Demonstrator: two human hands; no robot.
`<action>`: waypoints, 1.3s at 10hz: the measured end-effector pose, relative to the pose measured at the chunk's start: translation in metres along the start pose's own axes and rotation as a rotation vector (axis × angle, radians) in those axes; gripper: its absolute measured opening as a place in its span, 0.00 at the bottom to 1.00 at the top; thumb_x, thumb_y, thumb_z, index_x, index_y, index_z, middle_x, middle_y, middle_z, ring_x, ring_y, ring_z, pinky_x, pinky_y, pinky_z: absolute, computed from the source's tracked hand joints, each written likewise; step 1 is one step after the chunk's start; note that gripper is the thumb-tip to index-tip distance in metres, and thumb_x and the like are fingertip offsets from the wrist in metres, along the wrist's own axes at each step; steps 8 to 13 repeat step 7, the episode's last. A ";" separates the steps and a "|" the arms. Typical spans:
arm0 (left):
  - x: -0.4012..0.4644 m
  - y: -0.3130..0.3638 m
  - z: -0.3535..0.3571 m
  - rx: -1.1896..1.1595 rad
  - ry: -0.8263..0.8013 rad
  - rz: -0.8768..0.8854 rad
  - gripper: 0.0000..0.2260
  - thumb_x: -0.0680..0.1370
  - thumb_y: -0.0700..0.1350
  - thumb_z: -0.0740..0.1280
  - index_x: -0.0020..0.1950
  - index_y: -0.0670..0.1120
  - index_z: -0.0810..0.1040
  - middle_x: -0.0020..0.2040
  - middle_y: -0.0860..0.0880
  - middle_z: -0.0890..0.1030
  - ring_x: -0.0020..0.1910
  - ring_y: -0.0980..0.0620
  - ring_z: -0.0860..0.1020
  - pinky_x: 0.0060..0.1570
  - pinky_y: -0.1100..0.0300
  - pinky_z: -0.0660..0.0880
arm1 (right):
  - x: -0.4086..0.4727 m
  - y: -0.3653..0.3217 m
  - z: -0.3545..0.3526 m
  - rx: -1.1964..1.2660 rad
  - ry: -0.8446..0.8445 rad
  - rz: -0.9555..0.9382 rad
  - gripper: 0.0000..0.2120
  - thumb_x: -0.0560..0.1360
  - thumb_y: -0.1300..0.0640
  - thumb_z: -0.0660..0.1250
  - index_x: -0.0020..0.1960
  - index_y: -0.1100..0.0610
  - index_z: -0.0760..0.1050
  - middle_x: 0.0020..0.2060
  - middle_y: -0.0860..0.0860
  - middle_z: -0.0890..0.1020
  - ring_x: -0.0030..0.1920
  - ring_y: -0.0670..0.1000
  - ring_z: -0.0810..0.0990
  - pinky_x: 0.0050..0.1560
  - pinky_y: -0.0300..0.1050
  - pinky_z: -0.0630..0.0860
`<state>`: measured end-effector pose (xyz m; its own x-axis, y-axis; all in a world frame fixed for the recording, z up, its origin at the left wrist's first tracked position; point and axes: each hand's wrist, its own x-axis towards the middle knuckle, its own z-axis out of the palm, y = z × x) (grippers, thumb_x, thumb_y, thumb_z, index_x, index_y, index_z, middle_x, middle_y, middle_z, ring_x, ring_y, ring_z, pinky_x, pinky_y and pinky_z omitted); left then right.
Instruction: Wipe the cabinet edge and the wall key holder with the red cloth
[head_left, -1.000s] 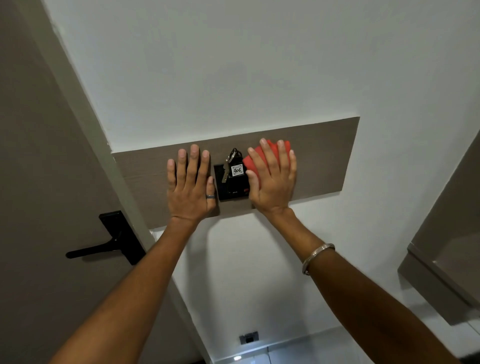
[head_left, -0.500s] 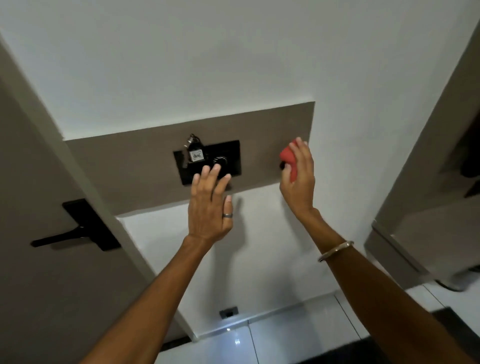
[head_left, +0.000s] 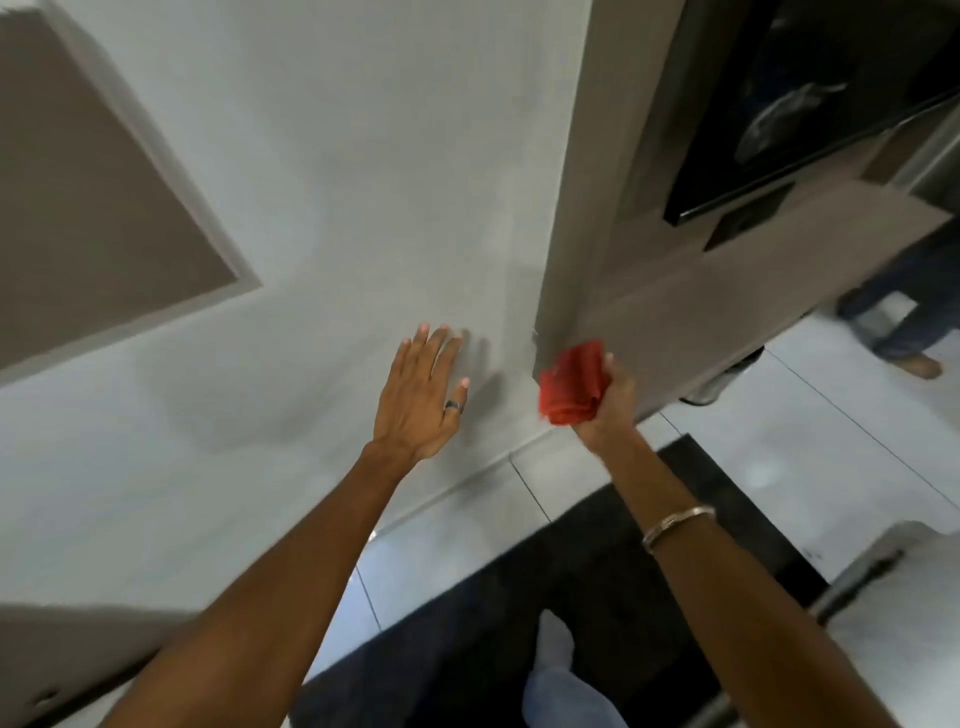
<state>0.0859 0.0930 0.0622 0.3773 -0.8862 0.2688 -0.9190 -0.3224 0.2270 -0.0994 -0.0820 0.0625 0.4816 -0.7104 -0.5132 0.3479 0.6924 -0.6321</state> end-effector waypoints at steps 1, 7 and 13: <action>0.017 0.019 0.035 -0.026 -0.072 -0.056 0.30 0.86 0.58 0.48 0.85 0.44 0.58 0.85 0.44 0.59 0.85 0.42 0.50 0.84 0.44 0.50 | 0.032 -0.035 -0.034 -0.542 0.116 -0.219 0.24 0.88 0.44 0.57 0.76 0.59 0.70 0.66 0.60 0.80 0.69 0.64 0.79 0.75 0.65 0.75; 0.047 0.070 0.079 0.085 -0.145 -0.108 0.32 0.86 0.63 0.45 0.86 0.47 0.50 0.86 0.45 0.50 0.86 0.43 0.44 0.84 0.42 0.49 | 0.091 -0.035 -0.069 -2.298 -0.243 -0.457 0.32 0.88 0.39 0.45 0.87 0.51 0.42 0.87 0.52 0.44 0.88 0.59 0.42 0.87 0.65 0.43; 0.047 0.070 0.079 0.085 -0.145 -0.108 0.32 0.86 0.63 0.45 0.86 0.47 0.50 0.86 0.45 0.50 0.86 0.43 0.44 0.84 0.42 0.49 | 0.091 -0.035 -0.069 -2.298 -0.243 -0.457 0.32 0.88 0.39 0.45 0.87 0.51 0.42 0.87 0.52 0.44 0.88 0.59 0.42 0.87 0.65 0.43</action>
